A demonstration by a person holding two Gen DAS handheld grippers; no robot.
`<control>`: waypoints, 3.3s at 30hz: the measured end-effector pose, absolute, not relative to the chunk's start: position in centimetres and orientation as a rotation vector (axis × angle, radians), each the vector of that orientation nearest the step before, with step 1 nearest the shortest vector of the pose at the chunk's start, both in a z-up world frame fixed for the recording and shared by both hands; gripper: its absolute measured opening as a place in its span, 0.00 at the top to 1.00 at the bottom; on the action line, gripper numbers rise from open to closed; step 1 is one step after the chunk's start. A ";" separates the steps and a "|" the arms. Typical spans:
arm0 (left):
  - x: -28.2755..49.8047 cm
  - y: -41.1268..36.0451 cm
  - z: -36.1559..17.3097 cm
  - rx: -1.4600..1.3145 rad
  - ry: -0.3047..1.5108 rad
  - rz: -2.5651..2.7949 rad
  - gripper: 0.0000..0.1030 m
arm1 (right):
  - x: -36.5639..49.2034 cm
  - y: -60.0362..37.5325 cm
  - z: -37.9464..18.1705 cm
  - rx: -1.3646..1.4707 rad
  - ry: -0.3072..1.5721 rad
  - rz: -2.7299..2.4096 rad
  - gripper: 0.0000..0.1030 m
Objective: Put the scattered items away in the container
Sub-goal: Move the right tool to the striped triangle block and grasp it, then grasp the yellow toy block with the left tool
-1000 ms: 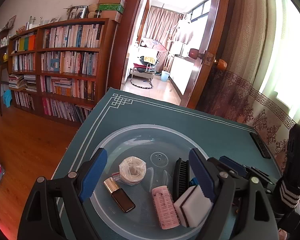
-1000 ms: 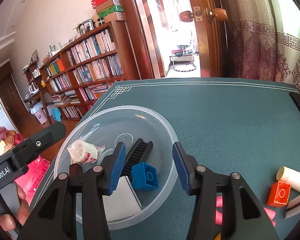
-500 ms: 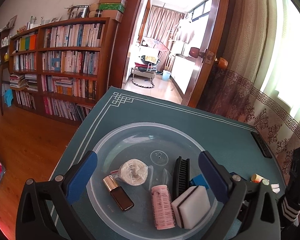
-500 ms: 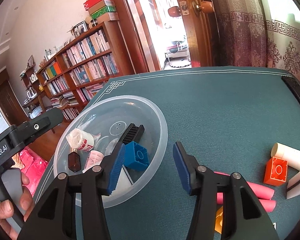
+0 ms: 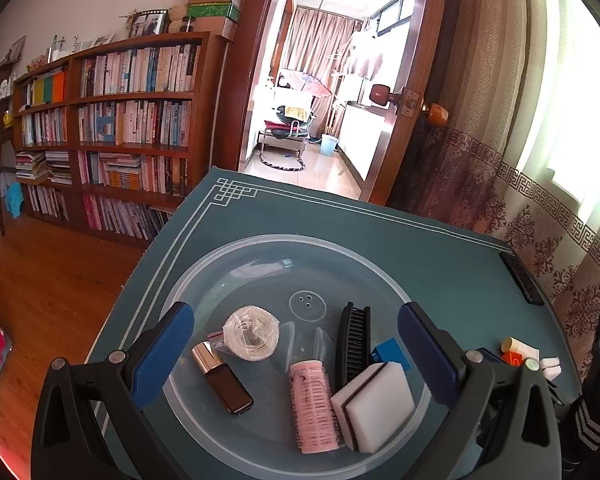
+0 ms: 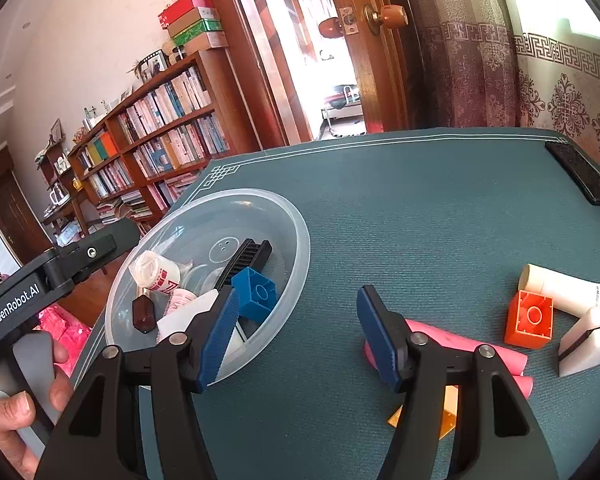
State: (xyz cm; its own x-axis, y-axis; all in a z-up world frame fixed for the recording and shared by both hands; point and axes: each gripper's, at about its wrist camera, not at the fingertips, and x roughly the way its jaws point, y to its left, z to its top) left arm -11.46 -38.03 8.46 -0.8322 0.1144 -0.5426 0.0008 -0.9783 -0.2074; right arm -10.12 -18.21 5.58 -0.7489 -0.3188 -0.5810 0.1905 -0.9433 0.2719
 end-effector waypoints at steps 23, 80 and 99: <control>-11.1 -34.6 7.9 -0.906 -0.177 2.873 0.01 | -5.1 -14.0 5.6 0.894 -0.179 -2.813 0.37; -7.9 -24.5 6.1 -0.905 0.141 2.650 0.01 | -0.8 -4.9 1.5 1.212 -0.239 -2.896 0.55; -6.7 -17.8 3.3 -0.934 0.353 2.482 0.01 | 0.4 -2.0 1.4 1.177 -0.386 -2.883 0.55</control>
State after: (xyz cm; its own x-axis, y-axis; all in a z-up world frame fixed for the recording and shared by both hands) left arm -6.69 -17.77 3.35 -0.6625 0.3298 -0.6726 -0.5043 -0.8603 0.0749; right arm 0.44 -1.97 1.40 -0.7184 -0.0953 -0.6890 -0.0890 -0.9698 0.2270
